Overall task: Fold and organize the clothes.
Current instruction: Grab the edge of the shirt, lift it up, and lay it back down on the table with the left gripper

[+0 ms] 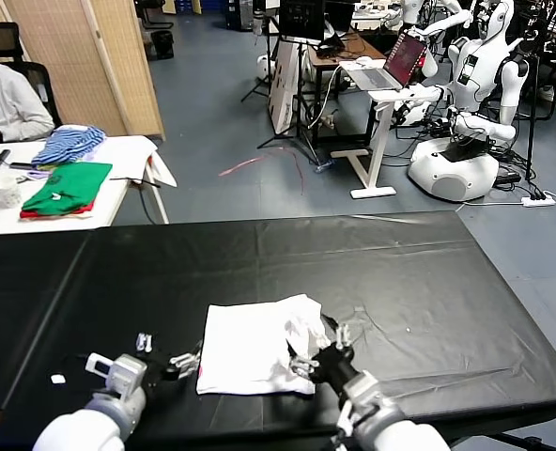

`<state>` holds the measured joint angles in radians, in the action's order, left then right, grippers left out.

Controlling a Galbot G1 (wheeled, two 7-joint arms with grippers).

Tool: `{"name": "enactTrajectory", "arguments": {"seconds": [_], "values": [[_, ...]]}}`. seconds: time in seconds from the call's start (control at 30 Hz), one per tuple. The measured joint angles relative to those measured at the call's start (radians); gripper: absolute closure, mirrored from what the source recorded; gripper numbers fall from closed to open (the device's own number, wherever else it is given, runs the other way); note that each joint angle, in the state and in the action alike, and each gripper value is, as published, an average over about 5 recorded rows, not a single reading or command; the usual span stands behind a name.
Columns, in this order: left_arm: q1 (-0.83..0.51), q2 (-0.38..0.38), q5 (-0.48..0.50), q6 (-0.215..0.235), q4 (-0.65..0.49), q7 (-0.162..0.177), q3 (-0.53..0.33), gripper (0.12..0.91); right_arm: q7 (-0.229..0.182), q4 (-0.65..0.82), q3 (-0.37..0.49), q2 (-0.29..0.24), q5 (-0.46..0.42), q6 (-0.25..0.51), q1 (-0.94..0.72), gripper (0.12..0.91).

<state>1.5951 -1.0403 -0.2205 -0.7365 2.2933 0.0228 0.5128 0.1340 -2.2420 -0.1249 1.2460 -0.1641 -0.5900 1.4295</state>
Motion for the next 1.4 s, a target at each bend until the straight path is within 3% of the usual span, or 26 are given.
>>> {"name": "enactTrajectory", "arguments": {"seconds": [0.3,0.67,1.03,1.2,1.4], "values": [[0.001,-0.011,0.011,0.0,-0.025,0.002,0.0,0.123,-0.036,0.039,0.043,-0.004,-0.015,-0.059,-0.043,0.118],[-0.014,-0.012,0.013,0.0,-0.051,0.002,-0.028,0.123,-0.088,-0.007,-0.031,-0.017,-0.046,-0.142,0.006,0.118],[-0.015,-0.009,-0.005,0.0,-0.055,0.001,-0.032,0.123,-0.119,-0.02,-0.097,0.005,-0.036,-0.146,0.054,0.118],[-0.019,-0.008,-0.065,0.0,-0.041,0.0,-0.02,0.123,-0.115,-0.064,-0.134,0.009,0.011,-0.146,0.089,0.118],[-0.013,-0.021,-0.2,0.0,-0.037,0.007,0.023,0.123,-0.113,-0.162,-0.226,0.016,0.138,-0.147,0.16,0.118]]}}
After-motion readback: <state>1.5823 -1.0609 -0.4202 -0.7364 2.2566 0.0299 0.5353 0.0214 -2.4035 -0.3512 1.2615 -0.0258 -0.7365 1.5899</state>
